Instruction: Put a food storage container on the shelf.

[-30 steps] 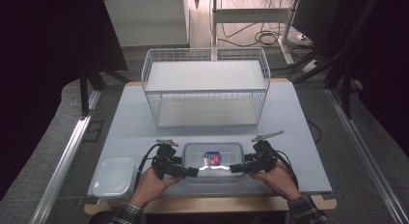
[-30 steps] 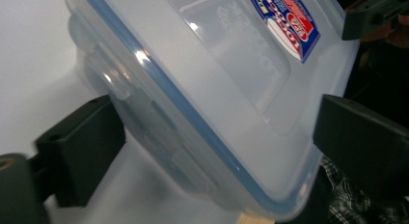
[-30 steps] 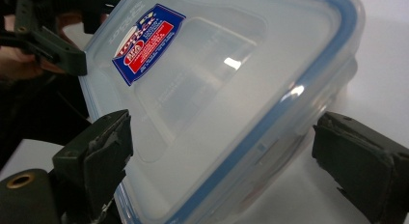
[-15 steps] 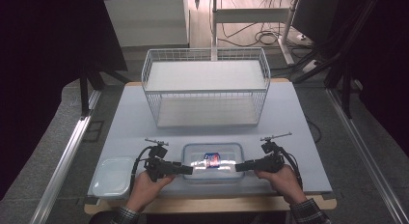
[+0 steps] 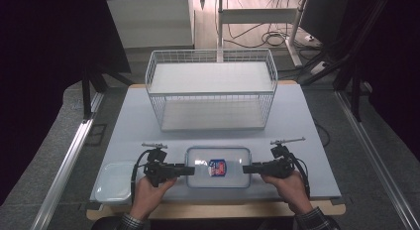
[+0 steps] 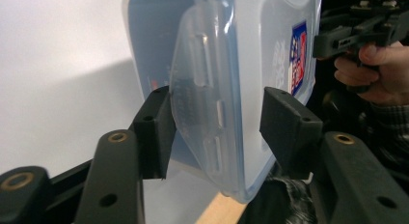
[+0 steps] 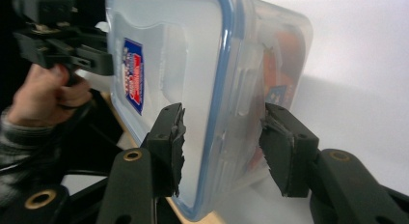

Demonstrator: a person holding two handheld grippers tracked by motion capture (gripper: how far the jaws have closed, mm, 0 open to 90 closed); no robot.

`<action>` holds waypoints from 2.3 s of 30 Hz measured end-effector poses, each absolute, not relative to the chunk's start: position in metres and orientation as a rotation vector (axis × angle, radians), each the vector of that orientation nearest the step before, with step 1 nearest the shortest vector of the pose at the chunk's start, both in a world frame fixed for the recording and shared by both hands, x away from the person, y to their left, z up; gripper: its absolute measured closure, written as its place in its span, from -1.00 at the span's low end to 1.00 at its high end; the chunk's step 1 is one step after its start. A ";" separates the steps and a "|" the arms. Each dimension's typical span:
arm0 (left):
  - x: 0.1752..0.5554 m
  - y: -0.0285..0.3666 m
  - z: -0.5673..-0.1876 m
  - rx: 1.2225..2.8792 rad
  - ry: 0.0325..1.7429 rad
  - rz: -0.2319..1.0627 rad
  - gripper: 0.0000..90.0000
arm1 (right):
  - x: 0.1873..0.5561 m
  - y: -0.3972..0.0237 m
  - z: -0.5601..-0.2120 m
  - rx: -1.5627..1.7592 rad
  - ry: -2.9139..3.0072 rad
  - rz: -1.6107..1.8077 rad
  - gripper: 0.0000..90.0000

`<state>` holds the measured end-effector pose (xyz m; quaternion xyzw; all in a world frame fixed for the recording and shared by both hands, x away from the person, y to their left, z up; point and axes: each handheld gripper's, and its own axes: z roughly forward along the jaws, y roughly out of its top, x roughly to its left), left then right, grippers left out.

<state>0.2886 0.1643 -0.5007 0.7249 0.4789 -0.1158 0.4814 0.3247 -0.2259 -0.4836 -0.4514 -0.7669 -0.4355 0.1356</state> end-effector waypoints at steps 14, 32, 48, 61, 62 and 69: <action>0.279 0.171 -0.470 1.727 1.086 -0.117 0.10 | 0.318 -0.220 -0.458 -1.200 -2.314 -1.455 0.15; 0.289 0.171 -0.423 1.707 1.020 -0.015 0.10 | 0.330 -0.220 -0.411 -1.128 -2.377 -1.608 0.15; 0.321 0.182 -0.380 1.696 0.985 0.025 0.10 | 0.359 -0.209 -0.366 -1.120 -2.381 -1.698 0.15; 0.358 0.185 -0.347 1.697 0.952 0.038 0.10 | 0.391 -0.205 -0.330 -1.116 -2.409 -1.731 0.15; 0.360 0.185 -0.346 1.697 0.951 0.038 0.10 | 0.394 -0.205 -0.327 -1.115 -2.411 -1.735 0.15; 0.377 0.187 -0.325 1.699 0.949 0.052 0.10 | 0.409 -0.204 -0.311 -1.126 -2.389 -1.755 0.14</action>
